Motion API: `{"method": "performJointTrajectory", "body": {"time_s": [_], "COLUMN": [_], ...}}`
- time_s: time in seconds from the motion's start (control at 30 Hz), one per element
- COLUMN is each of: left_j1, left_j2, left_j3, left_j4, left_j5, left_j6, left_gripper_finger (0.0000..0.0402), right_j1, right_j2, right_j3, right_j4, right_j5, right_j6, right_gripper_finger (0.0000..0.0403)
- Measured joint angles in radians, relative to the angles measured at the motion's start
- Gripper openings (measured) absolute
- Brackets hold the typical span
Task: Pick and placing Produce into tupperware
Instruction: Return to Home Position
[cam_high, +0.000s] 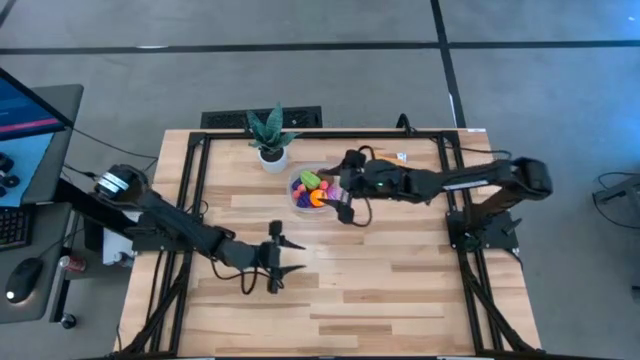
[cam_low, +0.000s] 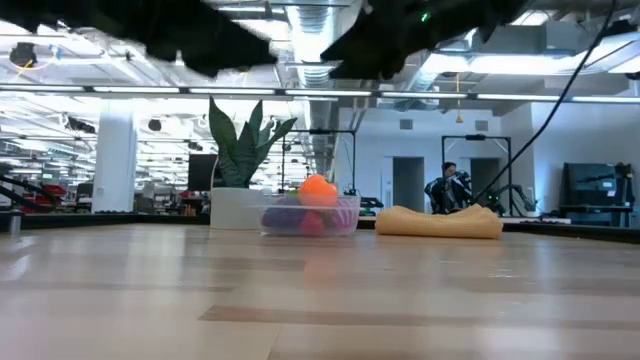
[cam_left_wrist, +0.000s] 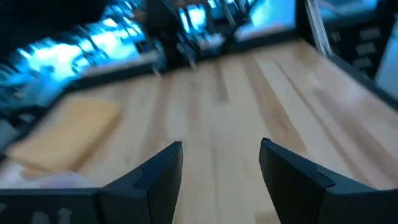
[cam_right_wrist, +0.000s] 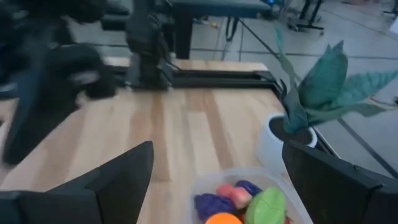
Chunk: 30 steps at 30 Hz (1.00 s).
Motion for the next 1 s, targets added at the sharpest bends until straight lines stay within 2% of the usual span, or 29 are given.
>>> {"method": "performJointTrajectory", "body": {"time_s": [0.4, 0.63, 0.73, 0.83, 1.0], "left_j1": [0.0, 0.001, 0.021, 0.072, 0.225], "left_j2": [-0.286, -0.382, -0.406, -0.411, -0.411], "left_j3": [0.0, 0.0, 0.0, 0.0, 0.0], "left_j4": [-0.087, -0.097, -0.102, -0.059, -0.04], "left_j5": [-0.101, -0.108, -0.107, -0.039, 0.216], "left_j6": [0.201, 0.209, 0.242, 0.263, 0.235], "left_gripper_finger": [0.0204, 0.0204, 0.0204, 0.0204, 0.0204], "right_j1": [0.061, 0.051, 0.059, 0.073, 0.083], "right_j2": [-0.262, -0.38, -0.427, -0.471, -0.547], "right_j3": [0.0, -0.001, -0.032, -0.069, -0.157], "right_j4": [-0.323, -0.523, -0.526, -0.501, -0.42], "right_j5": [0.0, 0.0, 0.002, 0.003, 0.034], "right_j6": [0.006, 0.18, 0.186, 0.163, 0.12], "right_gripper_finger": [0.0381, 0.0381, 0.0381, 0.0381, 0.0381]}}
